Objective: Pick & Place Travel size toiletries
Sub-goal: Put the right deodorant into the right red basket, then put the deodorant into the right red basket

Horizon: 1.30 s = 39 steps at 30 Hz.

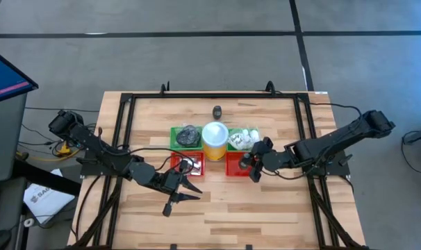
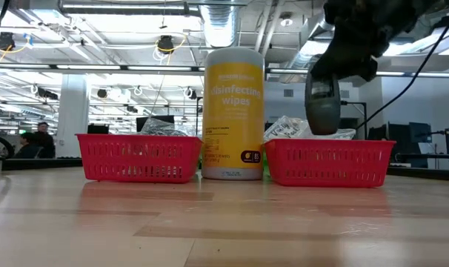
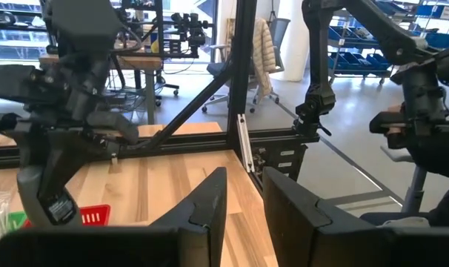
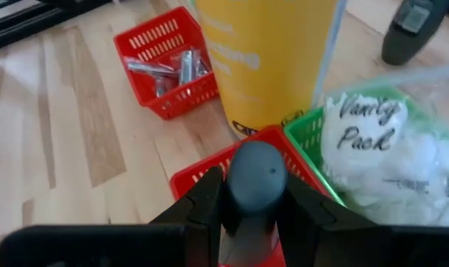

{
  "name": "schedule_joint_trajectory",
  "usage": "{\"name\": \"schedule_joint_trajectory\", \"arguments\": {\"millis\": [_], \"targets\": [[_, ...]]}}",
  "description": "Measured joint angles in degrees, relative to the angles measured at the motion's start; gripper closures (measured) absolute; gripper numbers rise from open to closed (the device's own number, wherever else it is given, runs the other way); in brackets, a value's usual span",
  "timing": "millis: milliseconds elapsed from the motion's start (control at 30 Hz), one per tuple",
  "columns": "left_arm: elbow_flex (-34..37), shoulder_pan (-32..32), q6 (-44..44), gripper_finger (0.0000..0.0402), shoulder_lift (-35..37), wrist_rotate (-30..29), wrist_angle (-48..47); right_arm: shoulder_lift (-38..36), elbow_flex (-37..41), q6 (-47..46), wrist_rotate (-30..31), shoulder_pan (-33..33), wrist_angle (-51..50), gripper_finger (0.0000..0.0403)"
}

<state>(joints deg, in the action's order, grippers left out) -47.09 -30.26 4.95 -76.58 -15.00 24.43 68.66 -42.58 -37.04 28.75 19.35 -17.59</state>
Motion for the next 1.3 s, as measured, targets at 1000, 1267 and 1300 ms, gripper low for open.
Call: {"name": "schedule_joint_trajectory", "arguments": {"millis": [1000, 1267, 1300], "targets": [[0.0, 0.0, 0.0, 0.0321, 0.0, 0.0, 0.02, 0.04, 7.36, -2.03, 1.33, -0.62, 7.96, 0.0192], [0.0, 0.0, 0.0, 0.0321, 0.0, 0.0, 0.02, 0.04, 7.36, -1.77, 1.33, -1.57, 7.98, 0.0203], [0.0, 0.0, -0.02, 0.0321, 0.0, 0.0, 0.02, 0.04, 7.36, -1.67, 1.33, -1.65, 8.16, 0.0207]]}}
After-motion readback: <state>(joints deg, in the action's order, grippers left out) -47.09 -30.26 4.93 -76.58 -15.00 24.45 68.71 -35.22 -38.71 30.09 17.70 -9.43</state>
